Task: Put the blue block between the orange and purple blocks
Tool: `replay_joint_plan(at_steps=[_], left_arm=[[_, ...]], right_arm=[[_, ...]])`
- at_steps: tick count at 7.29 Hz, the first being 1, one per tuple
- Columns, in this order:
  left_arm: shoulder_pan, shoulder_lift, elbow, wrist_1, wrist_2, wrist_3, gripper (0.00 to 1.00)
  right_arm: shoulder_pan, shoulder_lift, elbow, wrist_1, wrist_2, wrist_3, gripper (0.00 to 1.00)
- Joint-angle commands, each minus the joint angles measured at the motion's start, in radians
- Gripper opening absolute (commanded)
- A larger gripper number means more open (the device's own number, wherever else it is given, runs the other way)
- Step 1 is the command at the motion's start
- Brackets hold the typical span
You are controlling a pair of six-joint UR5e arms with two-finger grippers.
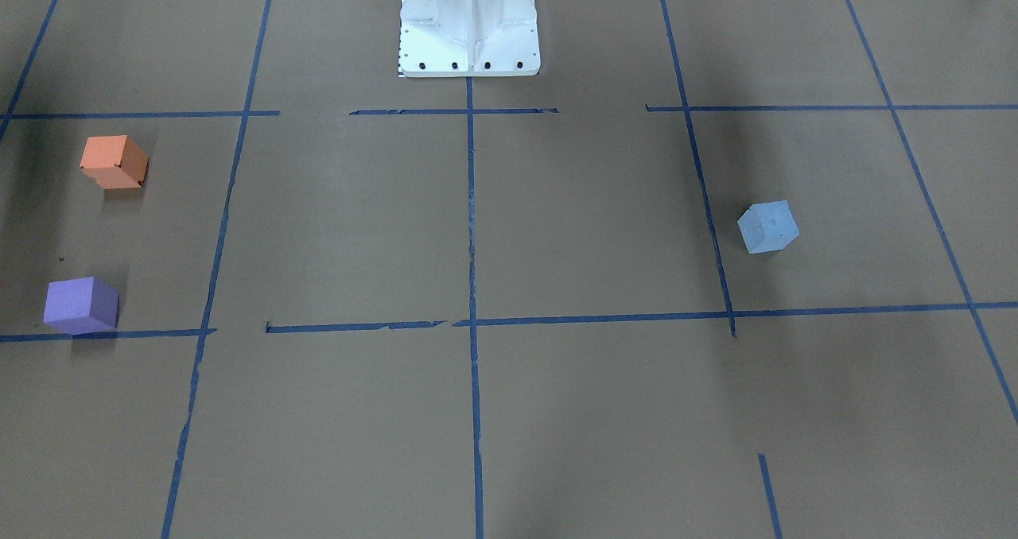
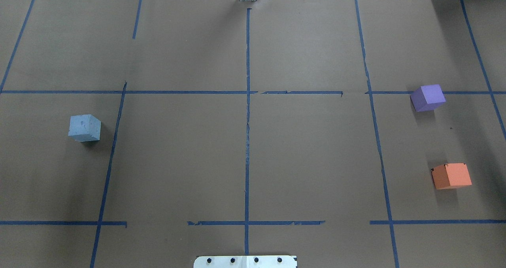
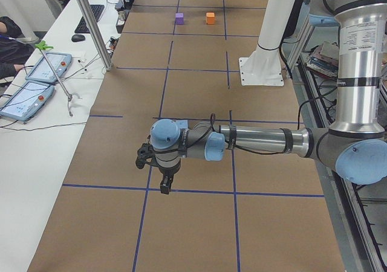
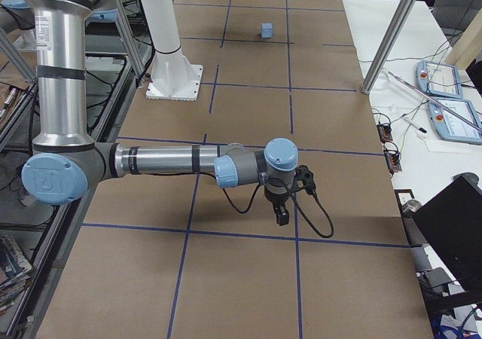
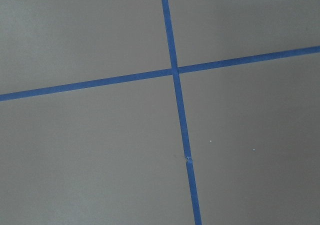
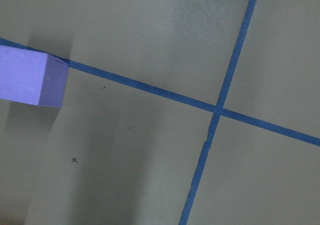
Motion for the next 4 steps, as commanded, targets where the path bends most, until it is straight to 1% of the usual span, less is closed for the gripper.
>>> replay_joint_plan(at_steps=[1, 3, 4], left_arm=[[0.001, 0.011, -0.003, -0.005, 0.000, 0.008, 1.00], [0.023, -0.002, 0.032, -0.011, 0.000, 0.005, 1.00], [0.023, -0.031, 0.039, -0.046, 0.006, 0.002, 1.00]], right_arm=[[0.000, 0.000, 0.000, 0.000, 0.001, 0.000, 1.00], [0.000, 0.003, 0.002, 0.020, 0.001, 0.037, 1.00], [0.000, 0.008, 0.000, 0.023, 0.001, 0.041, 1.00]])
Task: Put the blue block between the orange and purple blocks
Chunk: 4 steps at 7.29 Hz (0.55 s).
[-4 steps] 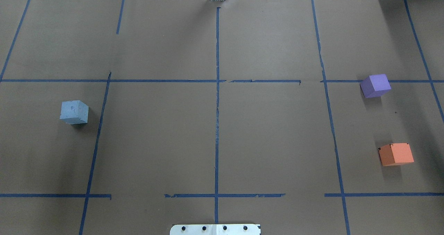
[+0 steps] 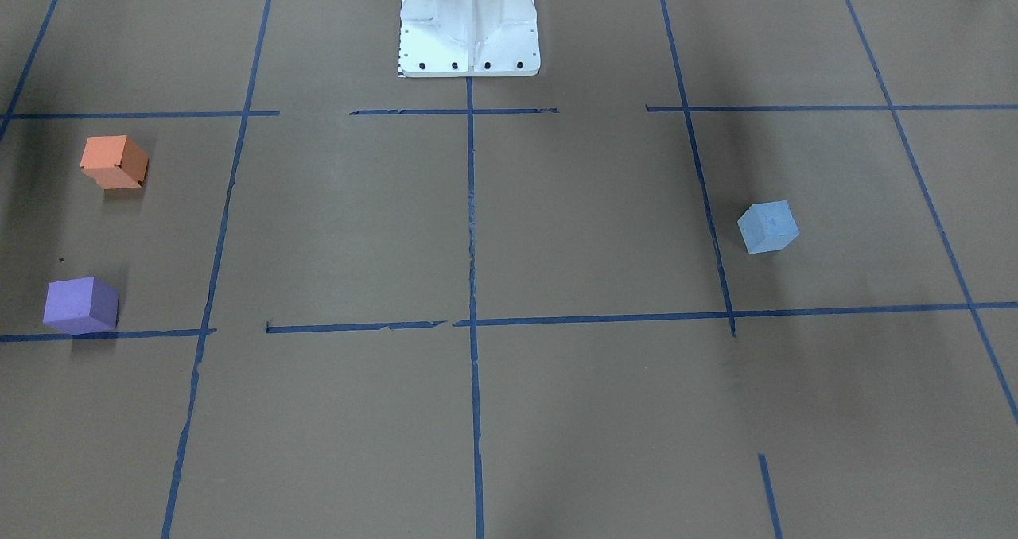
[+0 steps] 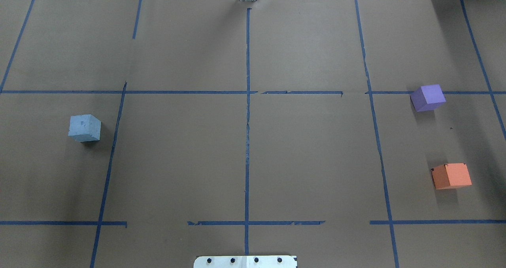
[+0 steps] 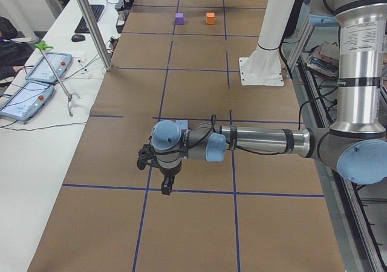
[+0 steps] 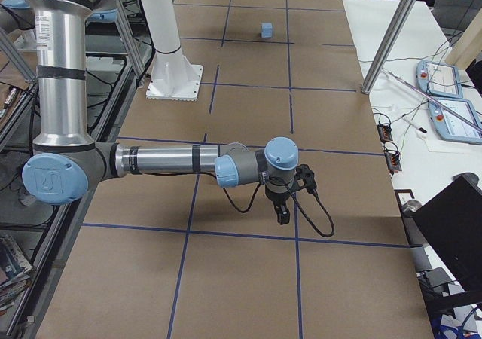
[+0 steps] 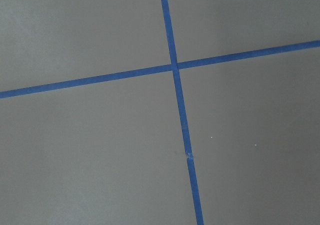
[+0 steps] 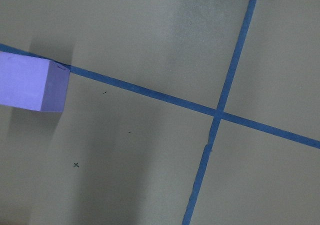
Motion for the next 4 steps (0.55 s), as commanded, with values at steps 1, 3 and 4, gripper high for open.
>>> replay_joint_plan(at_steps=[1, 3, 4], left_arm=[[0.007, -0.082, 0.031, -0.080, 0.029, -0.005, 1.00], [0.011, -0.101, 0.094, -0.151, 0.027, -0.003, 1.00], [0.068, -0.104, 0.085, -0.212, 0.011, -0.114, 1.00]], right_arm=[[-0.002, 0.005, -0.001, 0.008, 0.000, 0.014, 1.00], [-0.002, 0.005, -0.001, 0.008, 0.000, 0.014, 1.00], [-0.002, 0.005, 0.000, 0.008, 0.000, 0.015, 1.00]])
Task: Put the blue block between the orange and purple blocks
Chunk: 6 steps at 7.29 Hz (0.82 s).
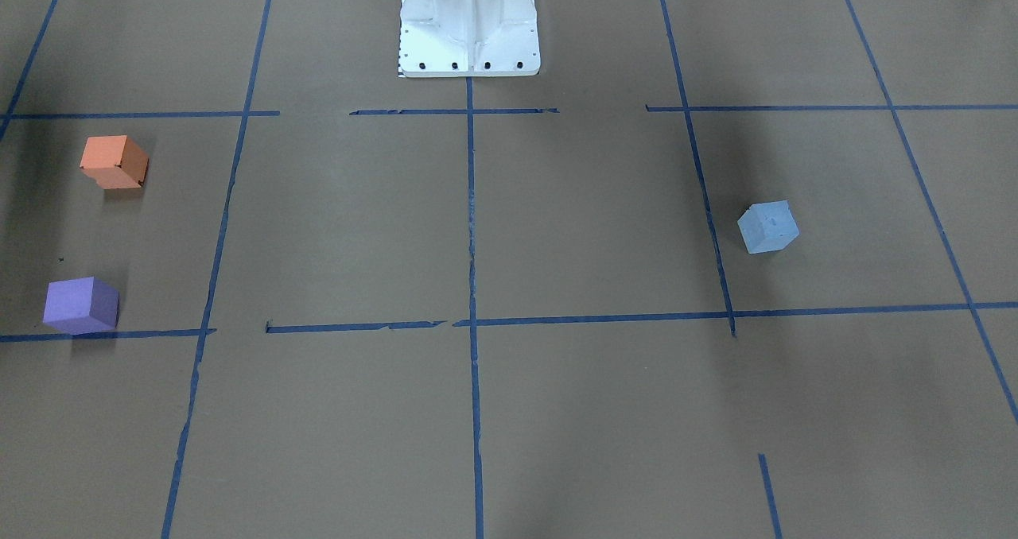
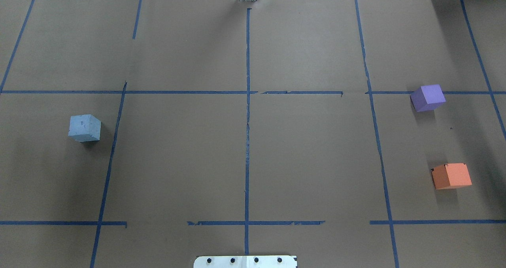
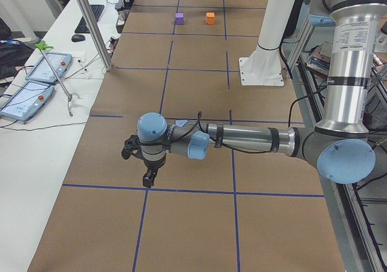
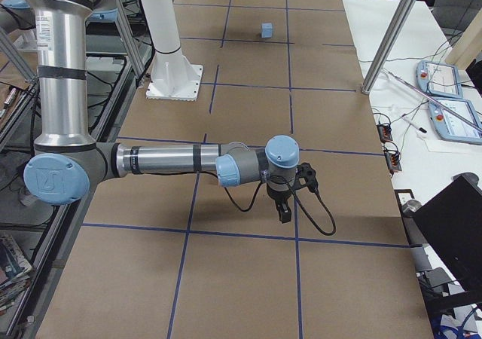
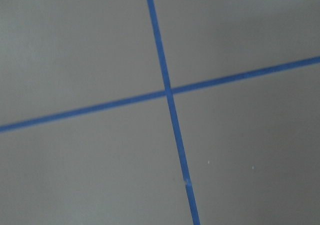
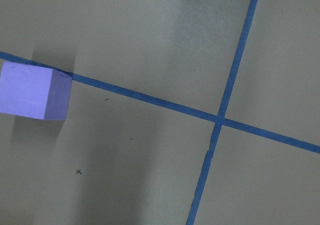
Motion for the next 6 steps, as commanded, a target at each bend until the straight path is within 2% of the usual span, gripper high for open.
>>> replay_joint_plan(at_steps=[1, 2, 3, 5, 6], left_arm=[[0.190, -0.011, -0.031, -0.106, -0.010, -0.369, 1.00], [0.320, -0.017, -0.094, -0.138, -0.006, -0.653, 1.00], [0.420, -0.046, -0.149, -0.137, 0.064, -0.824, 1.00], [0.585, -0.085, -0.178, -0.137, 0.185, -1.024, 1.00], [0.597, -0.085, -0.178, -0.137, 0.189, -1.025, 1.00]], right_arm=[[0.000, 0.000, 0.001, 0.000, 0.002, 0.001, 1.00], [0.000, 0.000, 0.001, 0.002, 0.002, 0.001, 1.00], [0.000, 0.000, 0.001, 0.002, 0.002, 0.001, 1.00], [0.000, 0.000, 0.001, 0.008, 0.002, 0.001, 1.00], [0.000, 0.000, -0.001, 0.008, 0.002, 0.000, 1.00]])
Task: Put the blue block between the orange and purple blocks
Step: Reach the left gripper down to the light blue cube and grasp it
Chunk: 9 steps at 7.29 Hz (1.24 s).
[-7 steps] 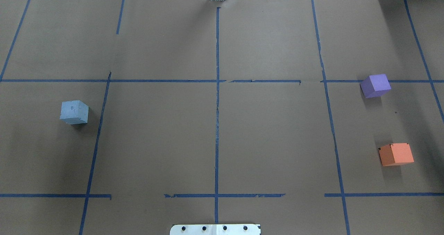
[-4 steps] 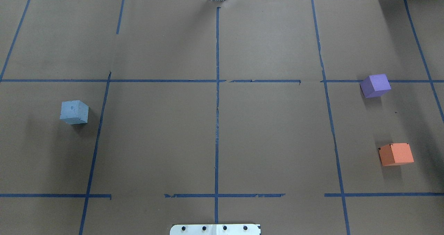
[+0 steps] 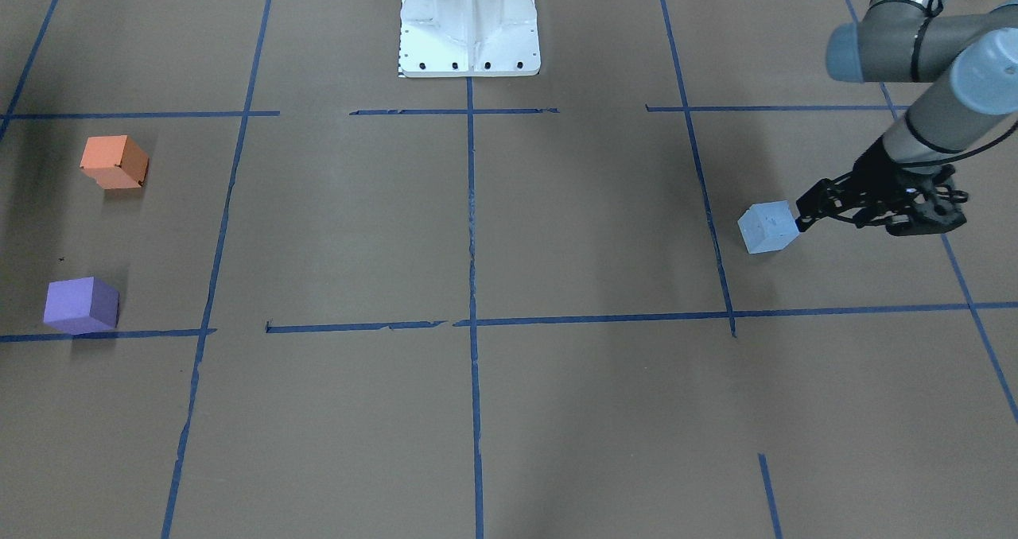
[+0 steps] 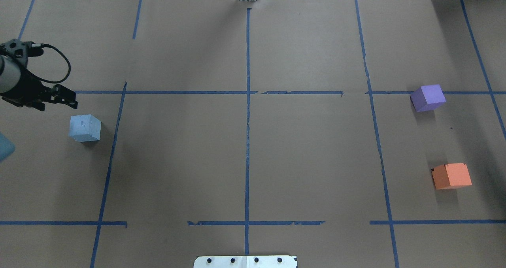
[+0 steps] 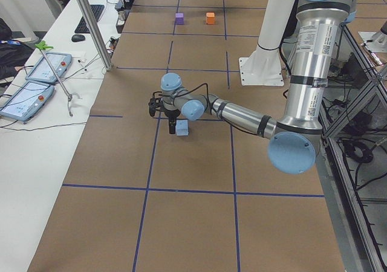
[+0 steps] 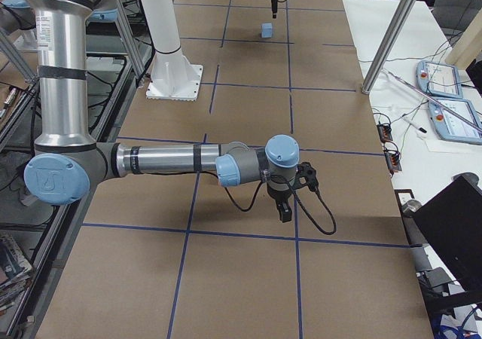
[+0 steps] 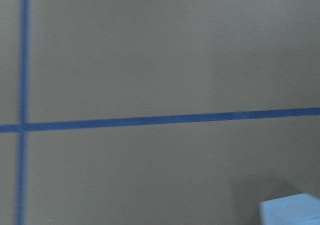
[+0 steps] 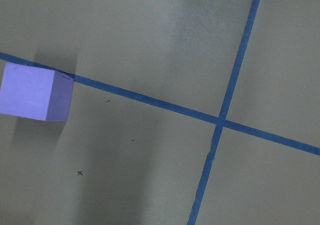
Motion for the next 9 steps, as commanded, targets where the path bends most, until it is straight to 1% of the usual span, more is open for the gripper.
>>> replay_joint_plan(at_steps=[1, 3, 5, 6, 7, 8, 9], left_arm=[[0.058, -0.012, -0.001, -0.001, 0.031, -0.054, 1.00], [0.107, -0.012, 0.034, -0.002, 0.032, -0.053, 1.00], [0.156, -0.023, 0.094, -0.007, 0.072, -0.050, 1.00], [0.160, -0.025, 0.102, -0.007, 0.073, -0.044, 1.00], [0.160, -0.029, 0.100, -0.005, 0.073, -0.056, 0.83], [0.160, -0.037, 0.099, -0.001, 0.070, -0.050, 0.24], [0.160, -0.038, 0.085, 0.002, 0.067, -0.050, 0.23]], right_arm=[[0.000, 0.000, -0.003, 0.001, 0.000, -0.001, 1.00], [0.000, -0.003, -0.003, 0.001, 0.000, -0.001, 1.00], [0.000, -0.006, -0.004, 0.001, 0.000, -0.001, 1.00], [0.000, -0.006, -0.004, 0.001, -0.002, -0.003, 1.00], [0.000, -0.006, -0.004, 0.001, -0.002, -0.003, 1.00], [0.000, -0.008, -0.003, 0.001, -0.002, -0.003, 1.00], [0.000, -0.006, -0.003, 0.001, -0.002, -0.003, 1.00]])
